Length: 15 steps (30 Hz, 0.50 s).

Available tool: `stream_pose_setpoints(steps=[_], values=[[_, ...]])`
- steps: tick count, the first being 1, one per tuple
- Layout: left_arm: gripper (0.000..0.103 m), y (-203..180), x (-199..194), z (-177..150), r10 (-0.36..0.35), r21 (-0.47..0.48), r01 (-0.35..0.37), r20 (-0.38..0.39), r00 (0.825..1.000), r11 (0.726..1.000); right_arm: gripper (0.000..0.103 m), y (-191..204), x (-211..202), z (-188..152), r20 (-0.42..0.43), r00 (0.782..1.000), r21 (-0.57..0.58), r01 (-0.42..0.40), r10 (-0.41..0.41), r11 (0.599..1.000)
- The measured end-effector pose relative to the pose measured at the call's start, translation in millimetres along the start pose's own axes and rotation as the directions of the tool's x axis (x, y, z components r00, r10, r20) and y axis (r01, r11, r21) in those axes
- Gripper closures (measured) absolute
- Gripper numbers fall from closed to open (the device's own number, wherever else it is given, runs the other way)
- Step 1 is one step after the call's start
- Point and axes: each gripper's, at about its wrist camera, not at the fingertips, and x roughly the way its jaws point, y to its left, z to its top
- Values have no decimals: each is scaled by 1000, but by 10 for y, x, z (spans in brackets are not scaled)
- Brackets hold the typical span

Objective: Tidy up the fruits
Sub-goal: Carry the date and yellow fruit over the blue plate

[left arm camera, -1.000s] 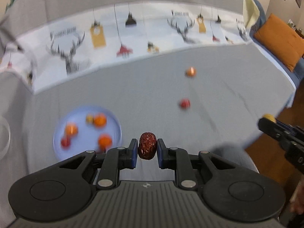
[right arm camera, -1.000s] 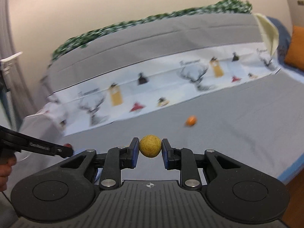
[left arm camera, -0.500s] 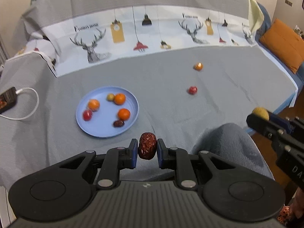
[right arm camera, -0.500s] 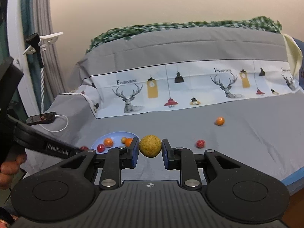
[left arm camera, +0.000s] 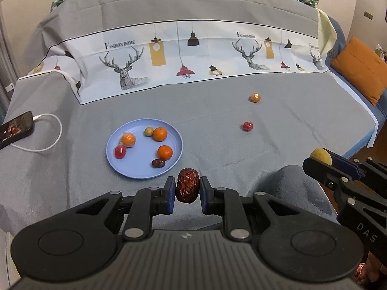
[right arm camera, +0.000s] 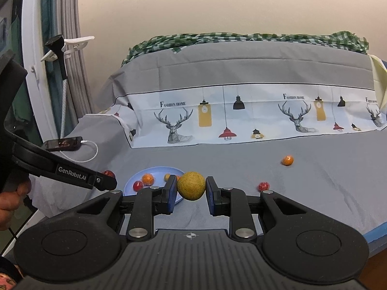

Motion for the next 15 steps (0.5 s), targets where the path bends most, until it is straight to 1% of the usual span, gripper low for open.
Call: stream_pose_setpoints(steps=[7,10,15], values=[[80,113,-28,35,25,-14,-24,11,1000,1000,77,78,89,26,-31,999,-41,-18,16,999],[80,182,-28,72,19,-26,-19,14,1000,999,77,123,168,34,-66,998,-57,-26,23,998],[80,310,-8,100,25,-39,-25,15,1000,999,77,228,251,48,-80,996,-76,-33,27,997]])
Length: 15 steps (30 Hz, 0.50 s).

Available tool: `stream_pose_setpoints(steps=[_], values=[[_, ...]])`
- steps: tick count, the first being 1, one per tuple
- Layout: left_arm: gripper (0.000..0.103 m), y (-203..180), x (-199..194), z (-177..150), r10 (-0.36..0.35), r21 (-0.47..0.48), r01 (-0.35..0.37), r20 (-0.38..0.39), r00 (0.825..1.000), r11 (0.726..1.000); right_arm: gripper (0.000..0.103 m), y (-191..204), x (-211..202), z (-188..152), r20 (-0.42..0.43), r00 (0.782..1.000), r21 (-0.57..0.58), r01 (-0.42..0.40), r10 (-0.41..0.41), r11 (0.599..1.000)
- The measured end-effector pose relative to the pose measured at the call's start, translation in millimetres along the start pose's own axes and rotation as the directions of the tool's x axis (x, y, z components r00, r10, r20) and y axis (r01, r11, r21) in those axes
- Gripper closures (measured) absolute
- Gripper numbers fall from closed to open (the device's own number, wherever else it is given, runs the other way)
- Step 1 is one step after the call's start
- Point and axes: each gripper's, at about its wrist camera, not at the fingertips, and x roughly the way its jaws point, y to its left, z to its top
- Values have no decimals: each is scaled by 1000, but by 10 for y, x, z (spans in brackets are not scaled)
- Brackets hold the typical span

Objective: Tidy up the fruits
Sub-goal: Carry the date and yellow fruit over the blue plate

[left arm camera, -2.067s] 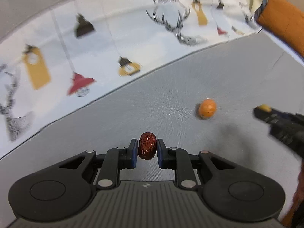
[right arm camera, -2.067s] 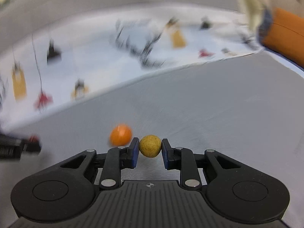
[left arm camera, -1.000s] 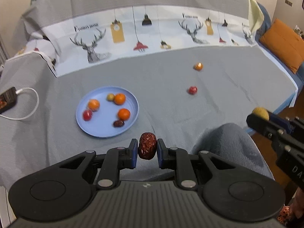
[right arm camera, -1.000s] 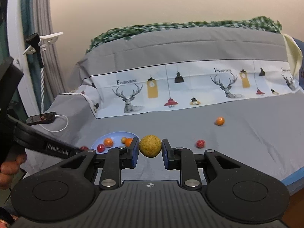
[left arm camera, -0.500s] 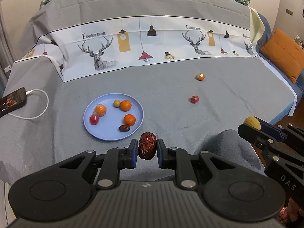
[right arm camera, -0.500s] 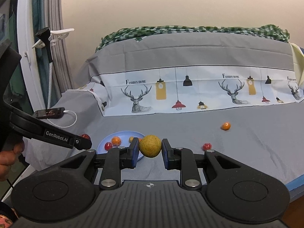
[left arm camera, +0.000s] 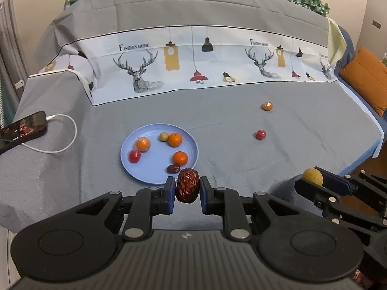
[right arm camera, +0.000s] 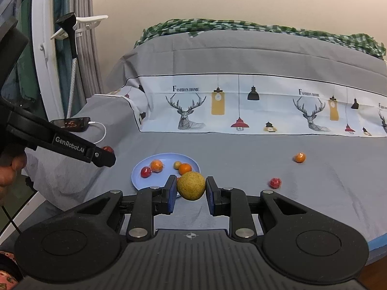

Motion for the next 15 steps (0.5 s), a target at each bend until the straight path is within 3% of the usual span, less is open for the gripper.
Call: stream_pose_setpoints(steps=[15], values=[[80,519,263,53,41,-107,-46,-46,998,993,77,245,470,178,-57,997,-67,-59,56,996]])
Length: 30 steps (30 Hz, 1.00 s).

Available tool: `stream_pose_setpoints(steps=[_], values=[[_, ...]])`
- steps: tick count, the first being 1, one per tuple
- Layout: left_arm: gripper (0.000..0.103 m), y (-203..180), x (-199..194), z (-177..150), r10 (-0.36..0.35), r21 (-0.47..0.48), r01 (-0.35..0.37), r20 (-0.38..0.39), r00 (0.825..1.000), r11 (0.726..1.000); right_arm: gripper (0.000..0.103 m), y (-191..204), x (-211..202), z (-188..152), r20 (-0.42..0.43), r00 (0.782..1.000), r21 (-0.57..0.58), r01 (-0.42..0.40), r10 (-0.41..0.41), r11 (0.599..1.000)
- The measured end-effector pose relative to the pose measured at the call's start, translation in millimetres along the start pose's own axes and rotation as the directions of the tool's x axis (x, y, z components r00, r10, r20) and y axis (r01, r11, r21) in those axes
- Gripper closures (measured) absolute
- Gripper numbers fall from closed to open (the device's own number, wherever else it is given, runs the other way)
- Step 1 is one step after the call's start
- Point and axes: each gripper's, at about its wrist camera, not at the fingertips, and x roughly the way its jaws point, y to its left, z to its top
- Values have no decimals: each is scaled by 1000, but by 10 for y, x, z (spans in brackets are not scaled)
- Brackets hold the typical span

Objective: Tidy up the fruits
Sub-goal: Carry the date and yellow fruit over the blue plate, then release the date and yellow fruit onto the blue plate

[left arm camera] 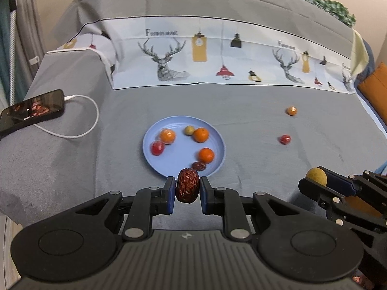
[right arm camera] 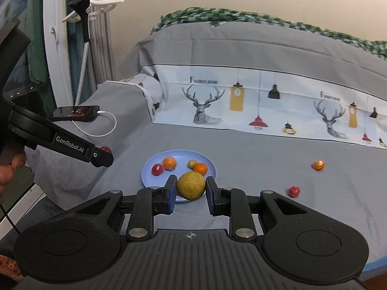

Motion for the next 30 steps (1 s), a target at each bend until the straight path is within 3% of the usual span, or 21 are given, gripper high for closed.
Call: stream_pose_setpoints(steps=[7,19,30], values=[[80,140,401,147,30,-15,-30,-29,999,999,77,97,464,70,-54,997,-37,-62,60,997],[80,292,1351,412,20,8,-19,-101,995,1000,77,-33,1553,54,-177,983,-14,-62,58,998],[80,318,2090,724,39,50,-32,-144,989,998,77,-82,2316,105,-187,981,-58,-54,42,997]])
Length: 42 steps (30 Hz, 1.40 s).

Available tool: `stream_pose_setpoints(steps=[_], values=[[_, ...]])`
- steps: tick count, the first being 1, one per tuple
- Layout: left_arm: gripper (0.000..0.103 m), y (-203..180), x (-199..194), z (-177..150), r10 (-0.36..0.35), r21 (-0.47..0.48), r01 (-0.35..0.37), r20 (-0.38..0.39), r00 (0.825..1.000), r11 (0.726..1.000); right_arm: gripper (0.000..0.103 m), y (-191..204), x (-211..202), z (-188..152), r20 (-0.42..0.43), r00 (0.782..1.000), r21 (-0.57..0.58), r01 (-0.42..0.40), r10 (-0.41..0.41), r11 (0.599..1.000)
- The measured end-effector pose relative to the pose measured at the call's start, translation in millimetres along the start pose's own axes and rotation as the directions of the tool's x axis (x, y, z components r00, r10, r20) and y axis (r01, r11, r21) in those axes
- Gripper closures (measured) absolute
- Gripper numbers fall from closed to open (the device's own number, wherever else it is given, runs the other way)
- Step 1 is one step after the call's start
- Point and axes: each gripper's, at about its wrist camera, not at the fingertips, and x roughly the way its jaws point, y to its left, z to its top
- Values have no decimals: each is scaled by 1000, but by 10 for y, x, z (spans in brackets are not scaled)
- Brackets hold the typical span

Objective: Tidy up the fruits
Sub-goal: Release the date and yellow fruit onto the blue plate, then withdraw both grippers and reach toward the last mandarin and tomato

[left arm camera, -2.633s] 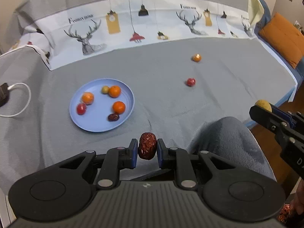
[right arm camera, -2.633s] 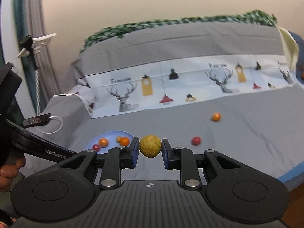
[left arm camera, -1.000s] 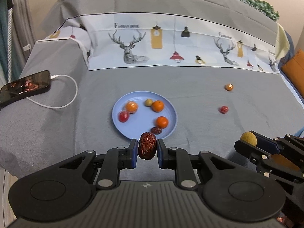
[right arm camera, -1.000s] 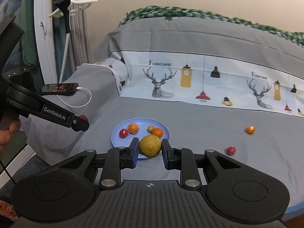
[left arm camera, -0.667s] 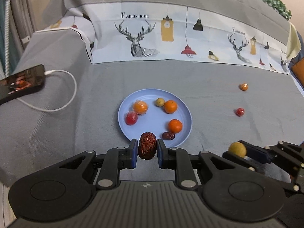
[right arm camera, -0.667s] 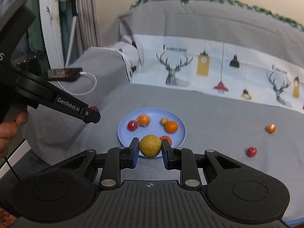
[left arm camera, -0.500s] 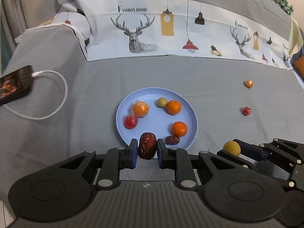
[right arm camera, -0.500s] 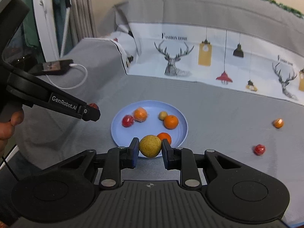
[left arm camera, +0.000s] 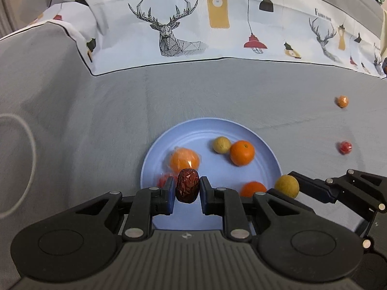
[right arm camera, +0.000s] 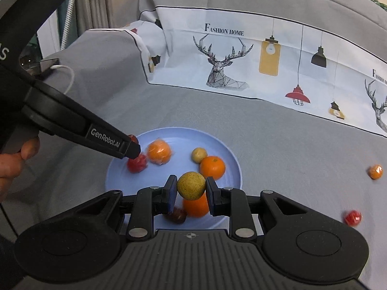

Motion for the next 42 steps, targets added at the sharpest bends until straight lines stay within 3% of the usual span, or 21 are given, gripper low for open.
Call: stream_pose_setpoints(steps=[6,8,9,10,11,12,15,20,24,29,42], values=[[78,41,211,93,26,2,-26,-10,1000,1000,76,-104,256,51,-4,1000,17,7,-7,1000],[50,32,229,116,22,11,-22,19,1000,1000,76,-119,317,81,6,1000,10,17,-17,1000],[16,25,226,135,34,12,-34,24,999,999,69,-126,356,104,8,1000,8,22,-22,1000],[0,26,198,153,56,1,-56,35,998,998,61,-133,396,129,2,1000,9,25,-25,1000],[1,35,136,150,74,-13,-73,62,995,997,42,-139,413,148,-7,999,16,34,-34,999],[1,41,67,141,81,-17,-80,78,994,997,31,-147,403,158,-15,999,30,46,-46,998],[0,57,-142,51,101,-16,-100,57,993,995,18,-144,188,128,-36,999,65,44,-41,997],[0,62,-676,-383,110,-64,-109,10,994,992,7,-68,-623,-131,-36,999,131,7,-3,991],[0,7,-1096,-721,104,-89,-105,-11,994,991,4,34,-1258,-431,-25,1000,220,17,-12,975],[0,-179,-1547,-891,93,-64,-89,65,994,994,1,168,-1812,-522,98,992,182,67,-86,981],[0,-463,-2354,-1331,110,-67,-98,213,971,993,1,356,-2603,-686,273,955,141,79,-116,987]])
